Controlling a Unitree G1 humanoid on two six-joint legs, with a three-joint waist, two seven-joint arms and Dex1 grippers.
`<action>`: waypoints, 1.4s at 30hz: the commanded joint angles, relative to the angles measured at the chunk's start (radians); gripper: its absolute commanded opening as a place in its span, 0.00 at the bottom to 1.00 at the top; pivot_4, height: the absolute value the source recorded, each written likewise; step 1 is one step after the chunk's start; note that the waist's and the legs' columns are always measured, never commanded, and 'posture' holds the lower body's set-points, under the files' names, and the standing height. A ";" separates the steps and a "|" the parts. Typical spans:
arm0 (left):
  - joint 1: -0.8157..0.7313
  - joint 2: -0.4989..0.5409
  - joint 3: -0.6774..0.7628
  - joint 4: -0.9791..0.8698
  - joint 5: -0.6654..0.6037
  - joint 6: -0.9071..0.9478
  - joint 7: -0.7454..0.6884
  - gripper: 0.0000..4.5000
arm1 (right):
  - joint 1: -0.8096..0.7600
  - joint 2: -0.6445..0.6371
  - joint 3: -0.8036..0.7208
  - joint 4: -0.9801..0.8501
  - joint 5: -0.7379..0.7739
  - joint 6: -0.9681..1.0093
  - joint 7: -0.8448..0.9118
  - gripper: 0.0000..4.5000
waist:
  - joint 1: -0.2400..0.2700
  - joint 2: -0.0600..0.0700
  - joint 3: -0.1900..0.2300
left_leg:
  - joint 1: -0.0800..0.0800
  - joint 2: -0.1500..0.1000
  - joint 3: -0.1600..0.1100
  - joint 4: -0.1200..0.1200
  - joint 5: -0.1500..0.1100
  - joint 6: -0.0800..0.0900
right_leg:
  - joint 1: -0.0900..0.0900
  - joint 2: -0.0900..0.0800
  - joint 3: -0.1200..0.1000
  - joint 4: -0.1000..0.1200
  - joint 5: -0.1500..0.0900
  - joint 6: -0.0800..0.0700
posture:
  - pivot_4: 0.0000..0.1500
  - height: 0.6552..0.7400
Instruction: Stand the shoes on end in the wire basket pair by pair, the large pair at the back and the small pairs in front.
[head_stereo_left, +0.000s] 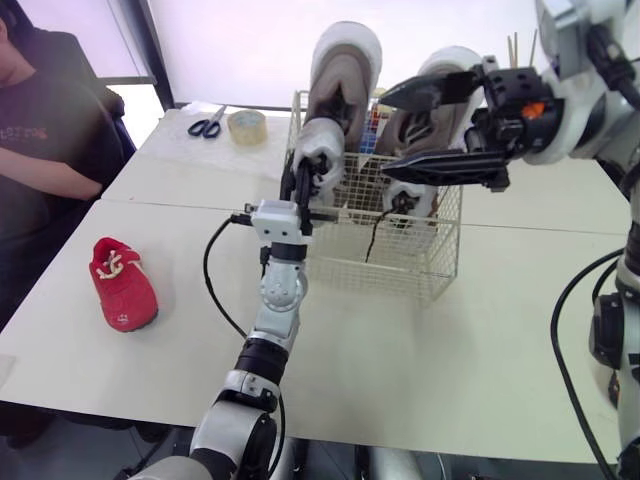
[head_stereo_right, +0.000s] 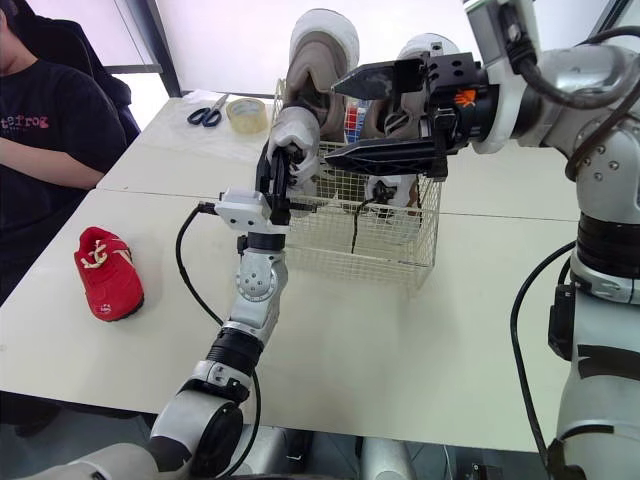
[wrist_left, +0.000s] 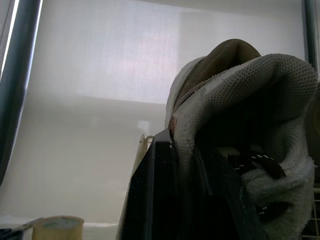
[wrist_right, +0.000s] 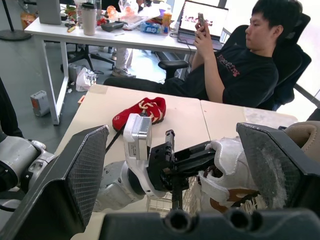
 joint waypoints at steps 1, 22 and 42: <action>0.033 -0.013 -0.002 0.023 -0.052 0.044 -0.031 0.43 | -0.033 -0.010 -0.013 -0.011 0.004 -0.011 0.006 1.00 | 0.000 0.000 0.000 | 0.000 0.000 0.000 0.000 0.000 -0.001 | 0.001 0.000 0.000 0.000 0.000 0.000 | 1.00 1.00; 0.296 0.344 -0.040 -0.752 -0.327 0.793 -0.425 0.99 | 0.029 0.056 -0.020 0.006 -0.009 -0.105 -0.002 1.00 | -0.002 0.002 0.000 | 0.000 0.001 0.000 -0.004 0.001 0.000 | -0.004 0.000 0.000 0.000 0.000 0.000 | 1.00 1.00; 0.271 0.912 0.388 -1.051 -1.186 1.570 -0.710 0.99 | 0.369 -0.266 -0.249 -0.093 -0.138 0.018 -0.290 1.00 | -0.005 0.003 0.001 | 0.001 0.001 0.000 -0.007 0.000 -0.001 | -0.004 0.000 0.000 -0.007 0.000 -0.001 | 1.00 1.00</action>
